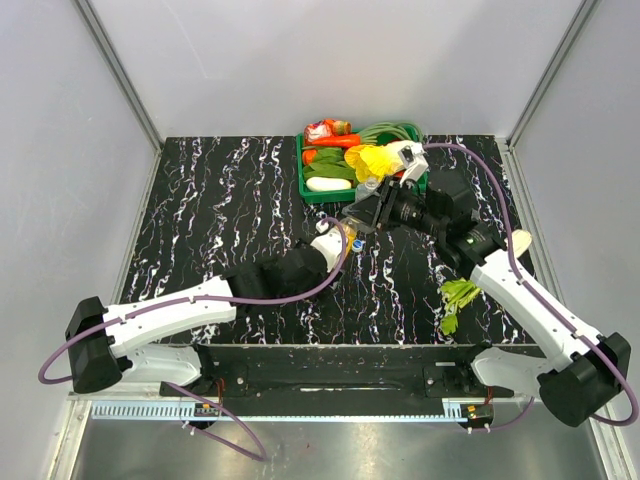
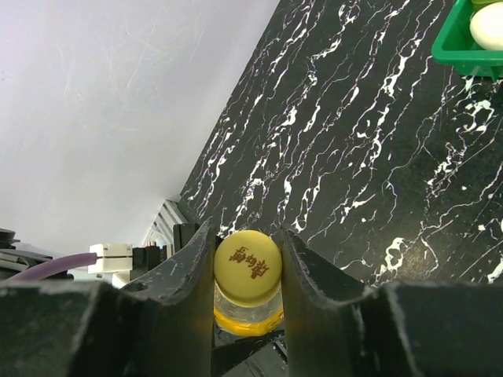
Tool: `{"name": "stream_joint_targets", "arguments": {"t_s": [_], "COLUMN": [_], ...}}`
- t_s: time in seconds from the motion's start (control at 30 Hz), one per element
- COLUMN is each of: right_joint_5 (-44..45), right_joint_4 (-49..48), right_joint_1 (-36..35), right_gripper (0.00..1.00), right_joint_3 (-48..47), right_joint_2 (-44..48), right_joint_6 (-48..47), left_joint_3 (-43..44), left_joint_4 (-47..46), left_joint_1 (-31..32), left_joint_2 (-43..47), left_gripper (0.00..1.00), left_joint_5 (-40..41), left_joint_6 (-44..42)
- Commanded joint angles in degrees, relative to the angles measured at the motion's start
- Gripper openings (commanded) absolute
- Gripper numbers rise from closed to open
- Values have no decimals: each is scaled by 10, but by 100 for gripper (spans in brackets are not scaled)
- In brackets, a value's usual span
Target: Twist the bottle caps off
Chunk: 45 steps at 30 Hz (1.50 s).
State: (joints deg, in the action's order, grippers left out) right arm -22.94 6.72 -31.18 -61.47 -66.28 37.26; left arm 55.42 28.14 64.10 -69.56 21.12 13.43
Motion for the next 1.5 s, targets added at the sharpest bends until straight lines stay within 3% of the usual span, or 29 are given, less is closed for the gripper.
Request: {"name": "stream_joint_targets", "arguments": {"t_s": [0.0,0.3,0.57,1.0,1.47], "right_joint_5": [-14,-58,-133,-427,-512], "right_joint_4": [-40,-42,-61,-165,-240], "right_joint_1": [-6,-6,-6,-6,-6], "right_gripper": [8,0,0,0,5], "right_joint_3": [15,25,28,36,35], "right_joint_2": [41,114,157,196,169], "right_joint_6": [-31,-140,-195,-238,-196], "left_joint_3": [-6,-71,-91,-102,-104], "left_joint_4": [-29,-142,-178,-212,-218], "left_joint_1": [-2,-63,-68,-69,-71], "left_joint_2": [-4,25,44,65,51], "left_gripper": [0,0,0,0,0], "left_joint_5": [-67,-389,-561,-738,-740], "left_joint_6": [-9,-20,-44,-54,-58]}}
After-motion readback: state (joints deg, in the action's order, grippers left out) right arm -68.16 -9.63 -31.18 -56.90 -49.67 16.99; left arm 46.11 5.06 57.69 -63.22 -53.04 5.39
